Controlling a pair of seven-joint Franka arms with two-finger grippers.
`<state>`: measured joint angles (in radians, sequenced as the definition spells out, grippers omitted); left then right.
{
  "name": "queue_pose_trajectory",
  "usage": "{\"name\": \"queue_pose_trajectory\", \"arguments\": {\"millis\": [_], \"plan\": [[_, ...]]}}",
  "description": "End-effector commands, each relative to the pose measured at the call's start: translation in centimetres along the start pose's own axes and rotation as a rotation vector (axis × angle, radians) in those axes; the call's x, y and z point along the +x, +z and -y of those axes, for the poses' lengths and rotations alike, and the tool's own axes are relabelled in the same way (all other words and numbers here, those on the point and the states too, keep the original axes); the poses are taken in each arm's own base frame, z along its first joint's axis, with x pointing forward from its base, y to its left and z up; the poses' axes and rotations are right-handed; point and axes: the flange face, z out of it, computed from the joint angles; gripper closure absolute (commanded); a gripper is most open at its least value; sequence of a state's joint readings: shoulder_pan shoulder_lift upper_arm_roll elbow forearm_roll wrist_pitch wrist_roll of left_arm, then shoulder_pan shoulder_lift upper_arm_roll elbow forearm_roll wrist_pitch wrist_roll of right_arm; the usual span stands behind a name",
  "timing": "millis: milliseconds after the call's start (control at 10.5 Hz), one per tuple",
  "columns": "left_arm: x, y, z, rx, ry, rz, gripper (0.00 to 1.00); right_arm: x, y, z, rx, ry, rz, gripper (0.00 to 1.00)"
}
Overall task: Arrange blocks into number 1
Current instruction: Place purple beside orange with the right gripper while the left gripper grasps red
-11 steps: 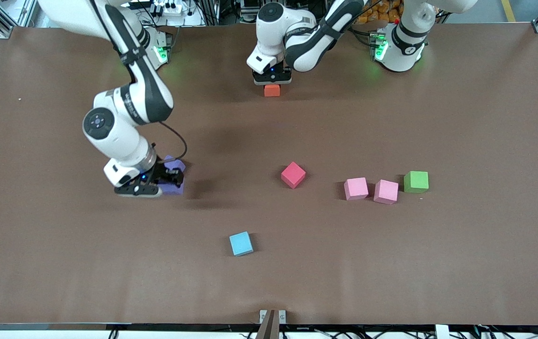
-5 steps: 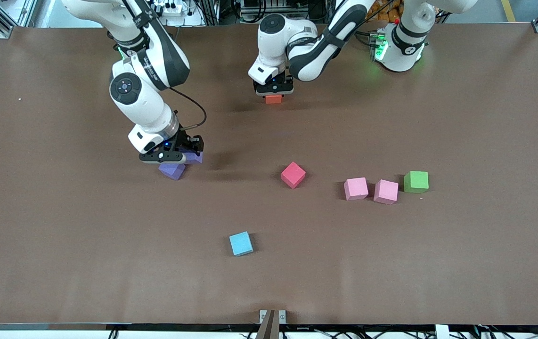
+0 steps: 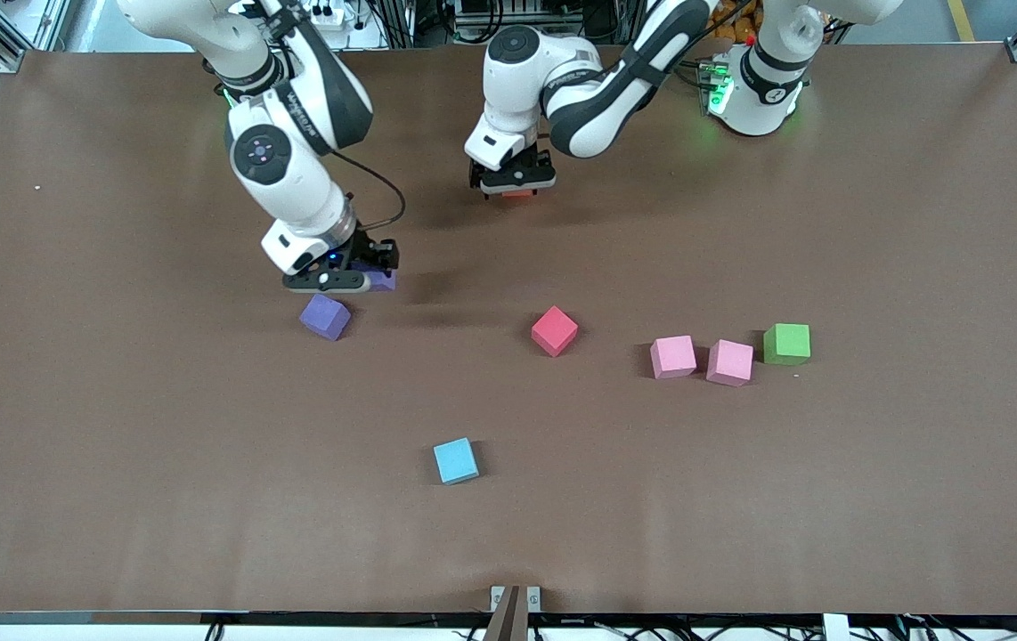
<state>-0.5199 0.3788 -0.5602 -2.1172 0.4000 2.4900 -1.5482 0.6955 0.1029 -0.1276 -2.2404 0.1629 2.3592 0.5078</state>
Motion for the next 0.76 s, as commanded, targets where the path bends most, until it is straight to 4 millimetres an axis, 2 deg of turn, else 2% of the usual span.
{"name": "queue_pose_trajectory", "arguments": {"millis": [0,190,379,569,664], "plan": [[7.2,-1.2,2.6,0.017,-0.068,-0.064,0.0,-1.3,0.3,1.2,-0.002,-0.003,-0.002,0.5],[14.1,-2.0,4.0,0.002,-0.161,-0.083,0.0,-2.3,1.5,3.9,-0.012,-0.049,0.002,0.5],[20.5,-2.3,5.4,-0.017,-0.239,-0.066,0.0,-4.0,3.0,8.3,-0.024,-0.074,0.003,0.5],[26.0,-2.4,5.7,0.021,-0.309,-0.048,0.0,-6.7,5.3,13.7,-0.032,-0.043,-0.024,0.5],[28.1,-2.7,5.9,0.04,-0.321,-0.049,0.0,-8.2,6.5,15.5,-0.029,-0.036,-0.034,0.5]]}}
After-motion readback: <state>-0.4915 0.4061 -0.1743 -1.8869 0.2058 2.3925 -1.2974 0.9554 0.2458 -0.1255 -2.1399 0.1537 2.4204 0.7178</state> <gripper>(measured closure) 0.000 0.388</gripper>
